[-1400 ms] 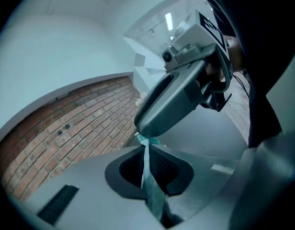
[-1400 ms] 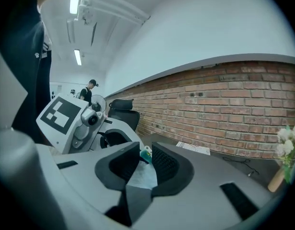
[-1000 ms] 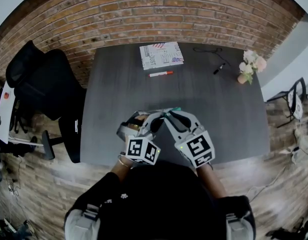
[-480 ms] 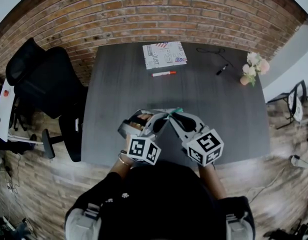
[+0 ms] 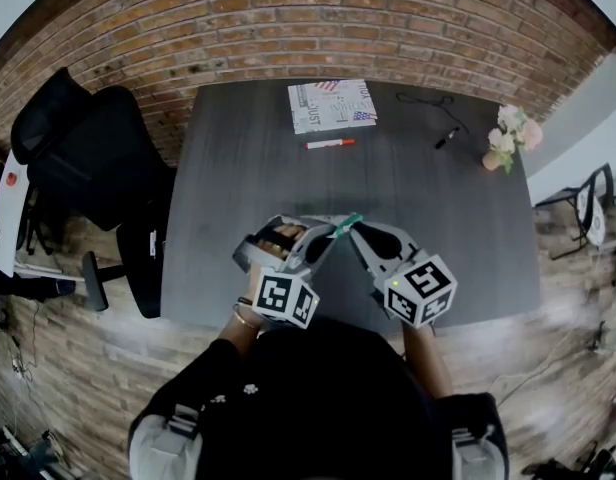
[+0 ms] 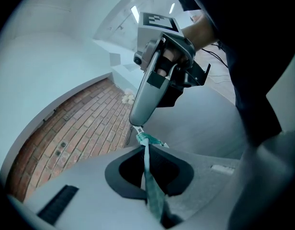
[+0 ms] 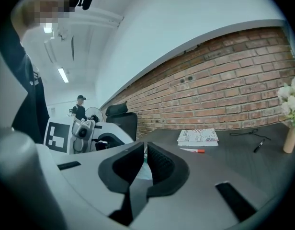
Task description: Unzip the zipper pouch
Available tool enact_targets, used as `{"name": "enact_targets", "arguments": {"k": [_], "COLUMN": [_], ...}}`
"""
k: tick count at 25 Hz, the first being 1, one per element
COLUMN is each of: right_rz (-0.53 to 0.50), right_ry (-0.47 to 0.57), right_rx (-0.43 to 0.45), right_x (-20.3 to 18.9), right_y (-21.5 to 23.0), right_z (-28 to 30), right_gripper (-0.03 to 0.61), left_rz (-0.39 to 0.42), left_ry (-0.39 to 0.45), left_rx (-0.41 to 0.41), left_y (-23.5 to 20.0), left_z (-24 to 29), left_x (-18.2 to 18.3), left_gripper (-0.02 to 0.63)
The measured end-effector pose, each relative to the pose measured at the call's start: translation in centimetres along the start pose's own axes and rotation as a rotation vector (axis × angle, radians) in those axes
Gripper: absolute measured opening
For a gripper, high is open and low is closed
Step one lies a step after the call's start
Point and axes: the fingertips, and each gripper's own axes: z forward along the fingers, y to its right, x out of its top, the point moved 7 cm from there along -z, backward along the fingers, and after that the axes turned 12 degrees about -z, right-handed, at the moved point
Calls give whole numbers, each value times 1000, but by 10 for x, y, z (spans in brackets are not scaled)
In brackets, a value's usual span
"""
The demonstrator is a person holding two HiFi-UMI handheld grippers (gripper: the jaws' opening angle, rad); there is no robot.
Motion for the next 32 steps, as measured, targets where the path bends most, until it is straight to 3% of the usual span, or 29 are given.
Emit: {"name": "enact_targets", "arguments": {"k": [7,19,28,32], "right_rz": [18,-67,-55,-69], "right_ry": [-26,-59,-72,-74], "right_rx": [50,19,-25,-32], "right_x": [-5,-6,-8,-8], "right_y": [-3,-2,9,10], "right_z": [3,9,6,6], "right_gripper": [9,2,2,2], "left_rz": [56,18,-51,-46], "left_ry": [-7,-21,19,17], "left_rx": [-6,5,2,1], "left_y": [1,1,-3,-4], "left_z": [0,1,-2,0], "left_x": [4,0,2,5], "left_gripper": [6,6,6,6]}}
